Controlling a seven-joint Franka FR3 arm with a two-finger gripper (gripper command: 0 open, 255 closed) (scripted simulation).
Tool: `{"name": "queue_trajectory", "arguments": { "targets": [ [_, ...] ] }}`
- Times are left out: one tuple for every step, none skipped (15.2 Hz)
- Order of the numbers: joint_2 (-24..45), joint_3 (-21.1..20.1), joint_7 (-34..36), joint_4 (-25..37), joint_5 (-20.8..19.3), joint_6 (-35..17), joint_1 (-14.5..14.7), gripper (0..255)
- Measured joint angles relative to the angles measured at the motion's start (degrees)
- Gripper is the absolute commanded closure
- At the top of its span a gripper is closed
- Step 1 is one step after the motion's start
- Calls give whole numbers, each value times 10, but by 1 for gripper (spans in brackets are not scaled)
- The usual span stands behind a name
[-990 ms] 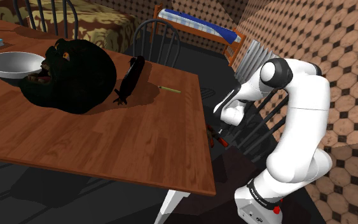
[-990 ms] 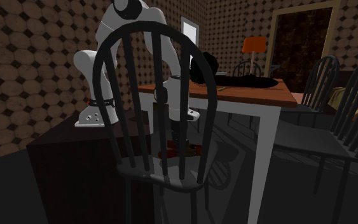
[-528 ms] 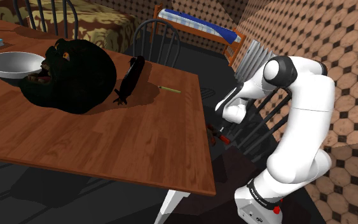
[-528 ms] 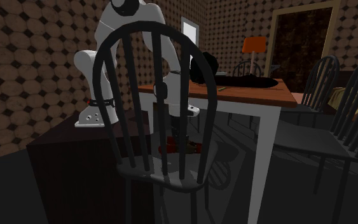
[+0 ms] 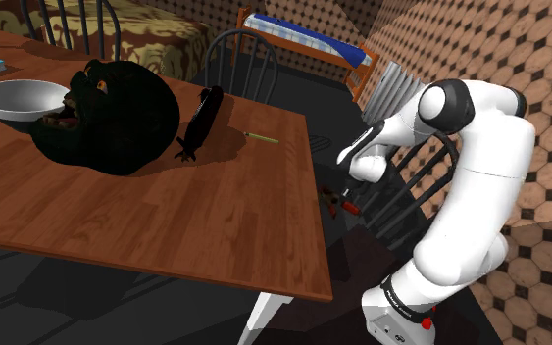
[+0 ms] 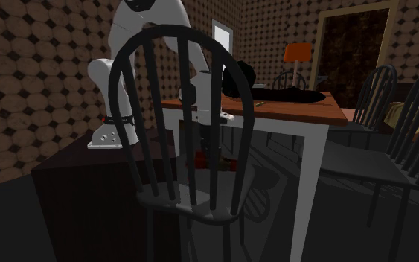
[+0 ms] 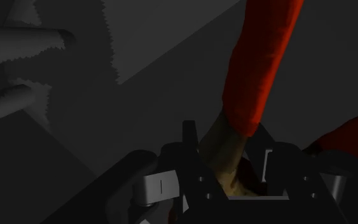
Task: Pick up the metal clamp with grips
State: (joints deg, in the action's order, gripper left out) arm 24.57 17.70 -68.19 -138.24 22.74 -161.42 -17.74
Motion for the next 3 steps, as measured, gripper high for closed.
{"name": "queue_trajectory", "arguments": {
  "targets": [
    [-9, 6, 4, -4, -6, 5, 5, 255],
    [-17, 13, 9, -6, -13, 12, 10, 255],
    [-23, 18, 12, -7, -18, 17, 13, 255]
  ]
}}
